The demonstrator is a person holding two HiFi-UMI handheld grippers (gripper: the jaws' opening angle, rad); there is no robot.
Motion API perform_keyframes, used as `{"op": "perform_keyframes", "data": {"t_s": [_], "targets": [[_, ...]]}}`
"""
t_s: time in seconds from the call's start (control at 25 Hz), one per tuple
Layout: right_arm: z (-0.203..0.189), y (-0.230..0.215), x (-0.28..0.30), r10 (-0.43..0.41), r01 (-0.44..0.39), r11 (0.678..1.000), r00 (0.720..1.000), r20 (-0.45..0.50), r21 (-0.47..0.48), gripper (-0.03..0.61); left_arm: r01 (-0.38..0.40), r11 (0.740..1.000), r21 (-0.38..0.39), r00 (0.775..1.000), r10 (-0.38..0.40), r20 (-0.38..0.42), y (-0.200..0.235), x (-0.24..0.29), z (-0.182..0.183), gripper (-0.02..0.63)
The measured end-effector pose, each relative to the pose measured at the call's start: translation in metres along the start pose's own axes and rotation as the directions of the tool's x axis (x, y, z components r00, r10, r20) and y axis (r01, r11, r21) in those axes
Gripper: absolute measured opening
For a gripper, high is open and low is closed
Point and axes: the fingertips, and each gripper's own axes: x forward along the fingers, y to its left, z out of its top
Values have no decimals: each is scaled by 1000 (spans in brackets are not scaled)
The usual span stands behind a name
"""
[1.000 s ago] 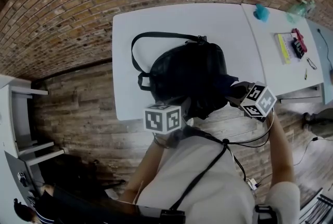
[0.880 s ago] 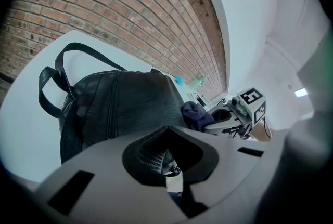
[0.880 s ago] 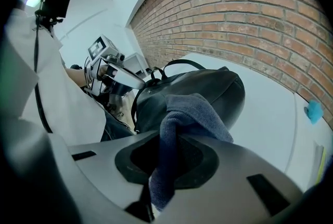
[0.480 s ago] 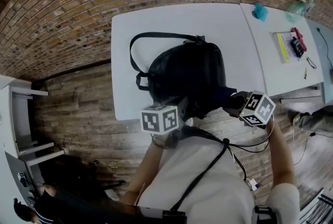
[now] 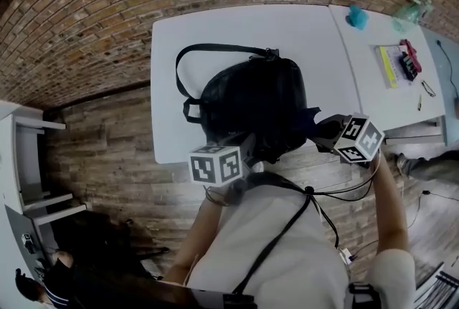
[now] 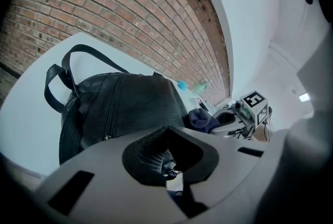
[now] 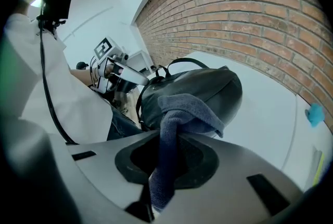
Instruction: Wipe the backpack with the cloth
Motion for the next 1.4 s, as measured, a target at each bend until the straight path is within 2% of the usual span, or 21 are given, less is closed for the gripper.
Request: {"op": "perform_keyframes", "data": {"t_s": [0.12, 0.28, 0.56, 0.72, 0.84, 1.16, 1.4], "targets": [[18, -28, -17, -69, 70, 997, 997, 44, -11, 55, -12, 1000, -13, 1000, 12, 16, 0, -1, 0, 5], [53, -66, -31, -169, 174, 984, 978, 125, -36, 55, -41, 999, -19, 998, 41, 36, -1, -4, 0, 5], [109, -115, -15, -229, 245, 965, 961, 151, -97, 55, -73, 996, -43, 995, 76, 71, 0, -10, -4, 5], [133, -138, 1, -272, 287, 945, 956, 110, -156, 55, -74, 996, -52, 993, 79, 89, 0, -11, -5, 5], [141, -144, 15, -271, 277, 941, 961, 56, -194, 55, -73, 996, -52, 992, 78, 99, -1, -11, -5, 5], [136, -141, 40, -288, 266, 934, 956, -60, -239, 55, -37, 998, -43, 993, 41, 108, 2, -18, 3, 5], [126, -129, 42, -310, 280, 933, 944, -110, -226, 55, 7, 1000, -3, 999, -7, 49, 13, -24, 12, 5]]}}
